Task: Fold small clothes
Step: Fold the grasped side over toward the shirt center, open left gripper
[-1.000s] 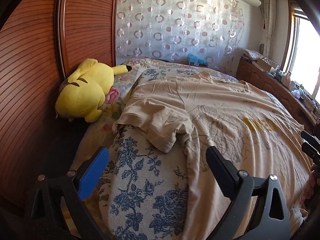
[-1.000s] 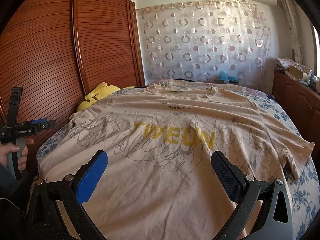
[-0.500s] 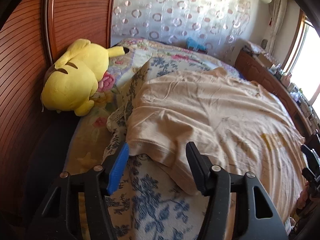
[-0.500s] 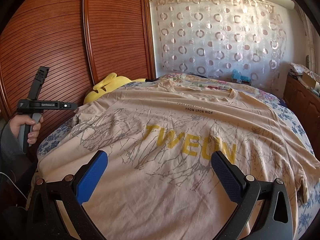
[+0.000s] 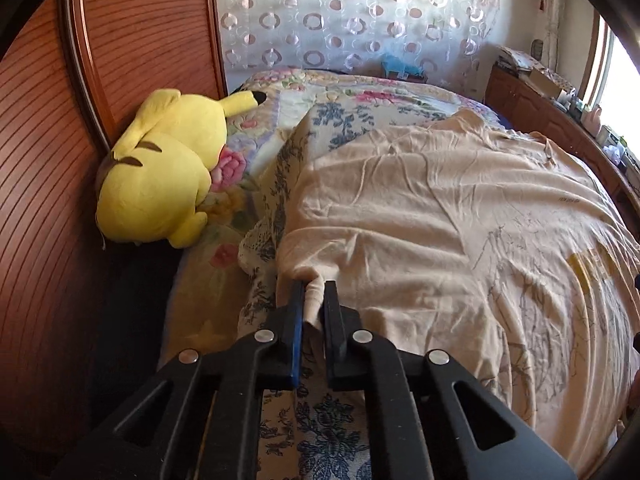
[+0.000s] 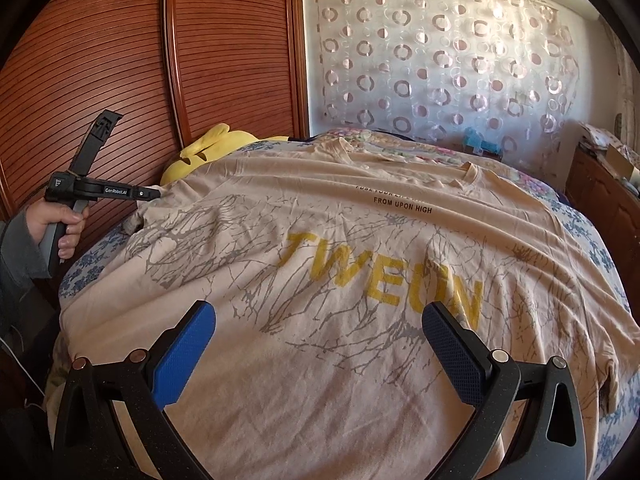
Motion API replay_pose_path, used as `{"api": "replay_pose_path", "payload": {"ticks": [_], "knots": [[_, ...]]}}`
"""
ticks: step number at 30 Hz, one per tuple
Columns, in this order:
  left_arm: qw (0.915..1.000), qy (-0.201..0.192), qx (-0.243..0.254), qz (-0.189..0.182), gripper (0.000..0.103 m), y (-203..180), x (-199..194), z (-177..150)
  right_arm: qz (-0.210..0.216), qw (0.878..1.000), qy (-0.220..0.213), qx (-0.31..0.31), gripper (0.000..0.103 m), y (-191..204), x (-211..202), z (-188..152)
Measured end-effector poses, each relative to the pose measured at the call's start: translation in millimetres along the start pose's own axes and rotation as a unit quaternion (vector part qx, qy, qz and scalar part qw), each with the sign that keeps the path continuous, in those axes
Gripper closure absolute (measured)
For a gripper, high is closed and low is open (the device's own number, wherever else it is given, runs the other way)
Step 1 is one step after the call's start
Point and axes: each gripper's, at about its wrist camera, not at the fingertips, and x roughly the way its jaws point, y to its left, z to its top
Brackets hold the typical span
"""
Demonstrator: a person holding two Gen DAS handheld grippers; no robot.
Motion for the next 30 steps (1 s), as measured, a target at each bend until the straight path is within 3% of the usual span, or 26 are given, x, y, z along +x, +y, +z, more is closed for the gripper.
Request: {"api": "replay_pose_path", "payload": {"ticks": [5,10,14,18,22,24,28,30], "knots": [[0.9993,-0.026,0.015,-0.022,0.096,-16.7,-20.9,18.5,-0.003,1.000,-0.002,0.002,0.000,1.7,2.2,0.2],[0.9959,-0.047,0.060,-0.047,0.096,-63.5,-35.0,50.0,-0.010,1.000,-0.005,-0.002,0.000,3.1,1.7,-0.9],[0.9901,-0.041,0.098,-0.092,0.096,-109.0,-38.5,65.9,-0.009,1.000,-0.006,0.000,0.001,1.6,0.4,-1.7],[0.9847,-0.037,0.132,-0.109,0.095,-139.2,-43.6,66.5,-0.007,1.000,-0.008,0.004,0.001,-1.5,-1.4,-2.7],[0.9831,-0.040,0.133,-0.119,0.083,-140.7,-51.6,62.5,-0.005,1.000,-0.009,0.005,0.001,-2.7,-3.0,-3.7],[0.9836,-0.045,0.139,-0.106,0.064,-135.0,-53.5,59.3,-0.005,1.000,-0.008,0.004,0.001,-3.1,-3.2,-3.4],[0.9854,-0.035,0.131,-0.102,0.046,-121.7,-46.1,52.0,-0.005,1.000,-0.007,0.004,0.001,-3.3,-2.9,-2.6],[0.9875,-0.026,0.120,-0.098,0.030,-110.2,-38.3,46.2,-0.005,1.000,-0.007,0.004,0.001,-3.7,-2.7,-2.3]]}}
